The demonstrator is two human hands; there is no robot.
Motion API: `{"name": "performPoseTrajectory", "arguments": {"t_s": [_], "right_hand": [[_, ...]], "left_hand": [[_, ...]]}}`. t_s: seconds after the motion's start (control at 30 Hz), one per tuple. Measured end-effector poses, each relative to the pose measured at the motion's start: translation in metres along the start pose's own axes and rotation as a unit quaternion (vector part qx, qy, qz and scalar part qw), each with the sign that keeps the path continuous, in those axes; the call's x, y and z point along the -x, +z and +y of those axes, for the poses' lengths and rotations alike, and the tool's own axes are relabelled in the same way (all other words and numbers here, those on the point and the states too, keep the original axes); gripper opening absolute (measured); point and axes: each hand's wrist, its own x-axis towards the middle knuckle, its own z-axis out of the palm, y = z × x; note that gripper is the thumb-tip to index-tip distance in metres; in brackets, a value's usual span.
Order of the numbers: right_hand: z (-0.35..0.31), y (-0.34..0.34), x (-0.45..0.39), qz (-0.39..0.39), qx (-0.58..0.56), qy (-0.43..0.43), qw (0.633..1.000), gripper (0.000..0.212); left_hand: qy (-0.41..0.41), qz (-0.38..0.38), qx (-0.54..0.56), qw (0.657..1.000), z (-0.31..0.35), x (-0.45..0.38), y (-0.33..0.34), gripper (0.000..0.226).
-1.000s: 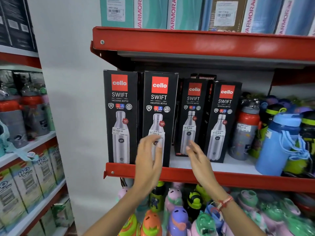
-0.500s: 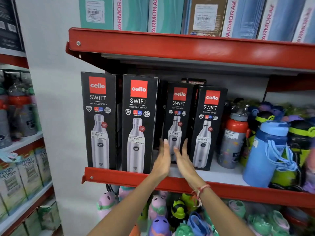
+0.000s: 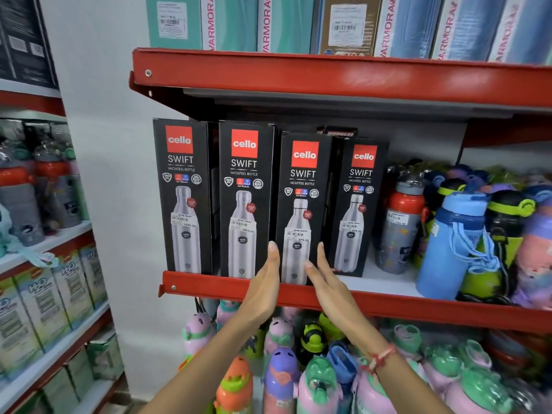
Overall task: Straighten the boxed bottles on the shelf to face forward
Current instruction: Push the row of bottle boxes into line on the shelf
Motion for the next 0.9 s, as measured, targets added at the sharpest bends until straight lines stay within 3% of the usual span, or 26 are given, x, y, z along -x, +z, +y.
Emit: {"name": "performPoseTrajectory", "arguments": {"t_s": [0.2,0.37,0.47,0.6,0.73,0.9], "right_hand": [[-0.004,-0.002,0.010,0.005,-0.014,0.000,1.000,0.060],[0.003,-0.016,0.007,0.062,-0.047,-0.024,0.997,0.055],[0.016,-0.035,-0.004,0.169,-0.065,-0.024,0.983,0.052],[0.033,-0.055,-0.028,0.186,-0.099,-0.009,0.977,0.070],[0.043,-0.064,-0.049,0.142,-0.124,0.030,0.982,0.070],[0.051,-0.067,-0.058,0.104,-0.110,0.025,0.988,0.067]], "left_hand": [[-0.013,-0.009,-0.011,1.000,0.006,0.011,-0.003,0.088],[0.152,0.146,-0.086,0.974,0.013,0.017,0.014,0.051],[0.225,0.114,-0.068,0.965,0.019,0.011,0.040,0.038],[0.137,-0.040,-0.028,0.989,0.021,-0.012,0.087,0.057],[0.042,-0.039,0.044,0.997,0.020,-0.041,0.109,0.060],[-0.017,-0.038,0.032,0.999,0.017,-0.055,0.114,0.069]]}}
